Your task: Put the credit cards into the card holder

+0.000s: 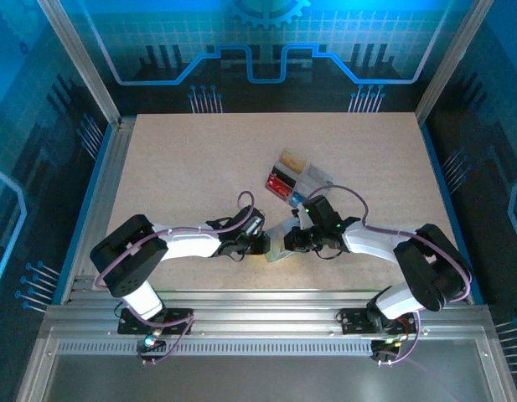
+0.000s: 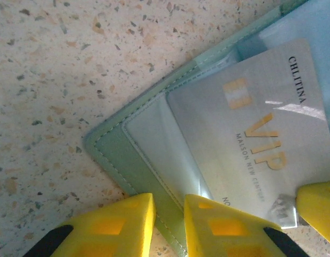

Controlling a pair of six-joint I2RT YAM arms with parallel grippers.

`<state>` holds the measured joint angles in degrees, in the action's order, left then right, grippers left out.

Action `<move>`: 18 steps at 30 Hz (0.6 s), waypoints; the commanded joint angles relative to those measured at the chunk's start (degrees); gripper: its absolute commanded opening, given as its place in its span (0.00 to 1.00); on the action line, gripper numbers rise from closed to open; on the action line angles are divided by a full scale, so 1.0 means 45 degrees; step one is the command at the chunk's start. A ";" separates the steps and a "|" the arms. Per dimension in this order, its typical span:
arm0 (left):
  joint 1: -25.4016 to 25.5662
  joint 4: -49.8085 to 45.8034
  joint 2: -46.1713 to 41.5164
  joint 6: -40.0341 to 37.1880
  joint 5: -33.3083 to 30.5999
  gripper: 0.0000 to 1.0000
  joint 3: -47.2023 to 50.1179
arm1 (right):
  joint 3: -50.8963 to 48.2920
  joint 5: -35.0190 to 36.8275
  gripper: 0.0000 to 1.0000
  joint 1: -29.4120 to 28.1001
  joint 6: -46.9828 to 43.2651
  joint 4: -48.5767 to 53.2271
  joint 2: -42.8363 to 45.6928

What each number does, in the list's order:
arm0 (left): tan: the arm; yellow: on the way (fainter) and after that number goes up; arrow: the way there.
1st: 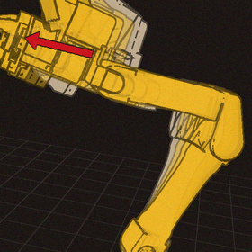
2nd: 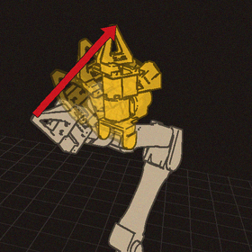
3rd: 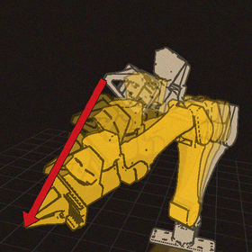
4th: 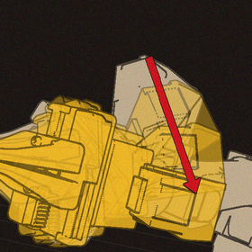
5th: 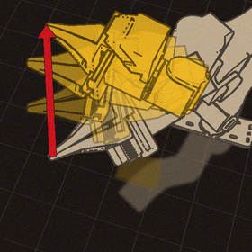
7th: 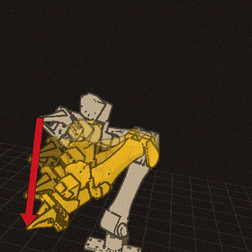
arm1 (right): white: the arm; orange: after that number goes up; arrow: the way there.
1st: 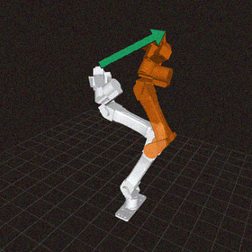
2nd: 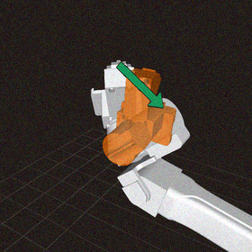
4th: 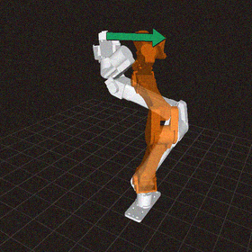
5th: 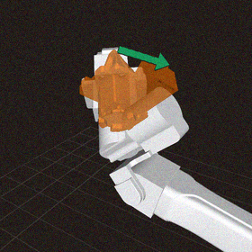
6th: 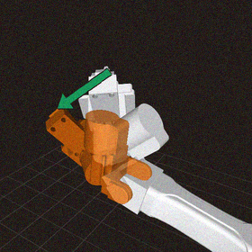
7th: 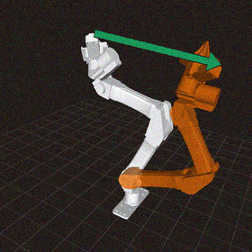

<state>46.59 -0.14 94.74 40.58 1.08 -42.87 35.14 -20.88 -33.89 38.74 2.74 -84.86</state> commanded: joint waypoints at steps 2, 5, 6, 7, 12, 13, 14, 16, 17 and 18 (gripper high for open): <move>0.0272 -0.1993 0.0076 0.0056 0.0599 0.24 0.0573 | -0.0183 -0.0338 0.00 -0.0550 -0.0082 -0.0087 -0.0660; 0.0189 -0.2097 -0.0198 -0.0011 0.0704 0.24 0.0516 | 0.0005 -0.0244 0.10 -0.0574 -0.0272 0.0311 -0.0810; 0.0147 -0.2097 -0.0280 -0.0013 0.0787 0.24 0.0506 | 0.0086 -0.0126 0.14 -0.0584 -0.0351 0.0500 -0.0782; 0.0072 -0.2052 -0.0366 -0.0004 0.0933 0.24 0.0509 | 0.0148 -0.0031 0.19 -0.0594 -0.0422 0.0657 -0.0673; -0.0505 -0.1567 -0.0994 0.0124 0.1820 0.25 0.0777 | 0.0465 0.0414 0.38 -0.0611 -0.0702 0.1524 0.0001; -0.0610 -0.1570 -0.1113 0.0106 0.1914 0.25 0.0796 | 0.0574 0.0542 0.39 -0.0602 -0.0817 0.1765 0.0094; -0.0685 -0.1595 -0.1204 0.0070 0.1989 0.25 0.0797 | 0.0645 0.0623 0.41 -0.0613 -0.0890 0.1955 0.0154; -0.0875 -0.1556 -0.1373 0.0008 0.2308 0.25 0.0809 | 0.0876 0.0855 0.46 -0.0614 -0.1096 0.2418 0.0280; -0.0945 -0.1531 -0.1447 -0.0002 0.2431 0.25 0.0826 | 0.0959 0.0941 0.47 -0.0614 -0.1179 0.2577 0.0319; -0.1023 -0.1470 -0.1527 -0.0013 0.2544 0.26 0.0853 | 0.1043 0.1050 0.48 -0.0614 -0.1258 0.2749 0.0341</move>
<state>42.89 -5.02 89.89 40.56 8.95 -39.94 37.95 -18.22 -36.07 35.24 10.11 -84.64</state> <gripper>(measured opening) 0.254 0.478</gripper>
